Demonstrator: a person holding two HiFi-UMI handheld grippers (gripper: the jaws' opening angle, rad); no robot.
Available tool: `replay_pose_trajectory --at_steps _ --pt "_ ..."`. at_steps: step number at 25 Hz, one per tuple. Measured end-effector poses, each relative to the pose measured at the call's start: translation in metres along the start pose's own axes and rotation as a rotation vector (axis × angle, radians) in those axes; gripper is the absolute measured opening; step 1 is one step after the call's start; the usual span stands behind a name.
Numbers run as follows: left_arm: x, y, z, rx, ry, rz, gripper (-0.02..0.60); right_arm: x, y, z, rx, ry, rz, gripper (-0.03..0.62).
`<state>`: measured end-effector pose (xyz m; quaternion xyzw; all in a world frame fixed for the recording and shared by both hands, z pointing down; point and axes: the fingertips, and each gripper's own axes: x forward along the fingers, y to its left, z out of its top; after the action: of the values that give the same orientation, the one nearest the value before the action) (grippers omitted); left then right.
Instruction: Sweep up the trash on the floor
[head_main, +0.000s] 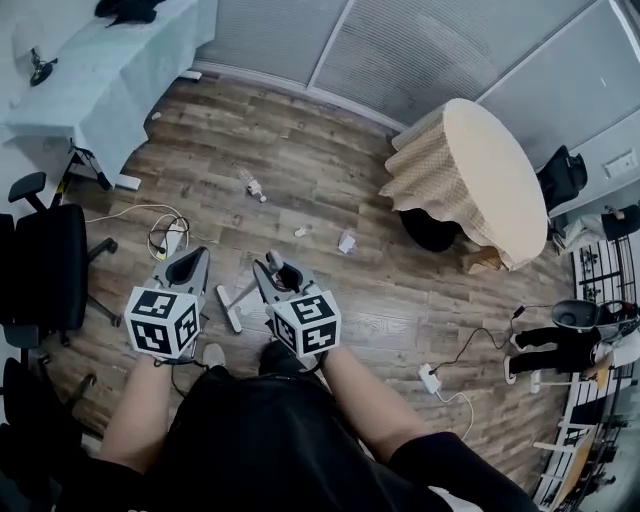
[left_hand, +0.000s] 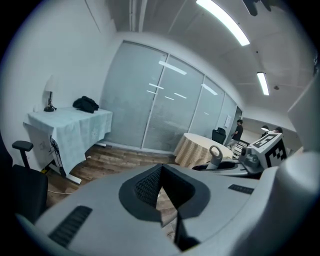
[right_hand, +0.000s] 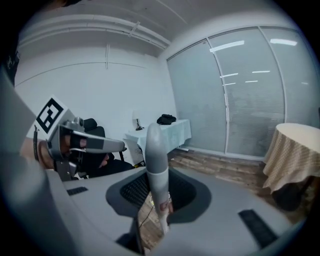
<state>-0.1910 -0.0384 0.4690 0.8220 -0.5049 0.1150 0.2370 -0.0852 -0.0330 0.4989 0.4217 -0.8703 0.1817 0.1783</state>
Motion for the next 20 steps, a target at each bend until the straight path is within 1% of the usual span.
replay_pose_trajectory --at_steps 2,5,9,14,16,18,20 --pt "0.005 -0.011 -0.001 0.008 0.01 0.002 -0.005 0.005 -0.014 -0.016 -0.01 0.005 -0.01 0.104" --pt "0.007 -0.019 -0.004 0.016 0.026 0.008 -0.005 0.007 -0.033 -0.029 -0.022 -0.025 -0.038 0.104" --pt "0.012 -0.021 -0.01 0.02 0.056 0.022 -0.005 0.006 -0.058 -0.027 -0.076 -0.039 -0.077 0.103" --pt "0.029 -0.031 -0.005 0.021 0.066 0.024 -0.005 0.003 -0.094 -0.029 -0.109 -0.035 -0.093 0.104" --pt "0.036 -0.038 0.0 0.015 0.063 0.018 -0.005 0.0 -0.105 -0.029 -0.149 -0.03 -0.098 0.11" --pt "0.043 -0.044 0.003 0.027 0.065 0.013 -0.005 0.0 -0.115 -0.029 -0.193 -0.025 -0.095 0.115" --pt "0.05 -0.048 0.005 0.042 0.073 0.01 -0.005 0.002 -0.125 -0.027 -0.209 -0.022 -0.094 0.118"
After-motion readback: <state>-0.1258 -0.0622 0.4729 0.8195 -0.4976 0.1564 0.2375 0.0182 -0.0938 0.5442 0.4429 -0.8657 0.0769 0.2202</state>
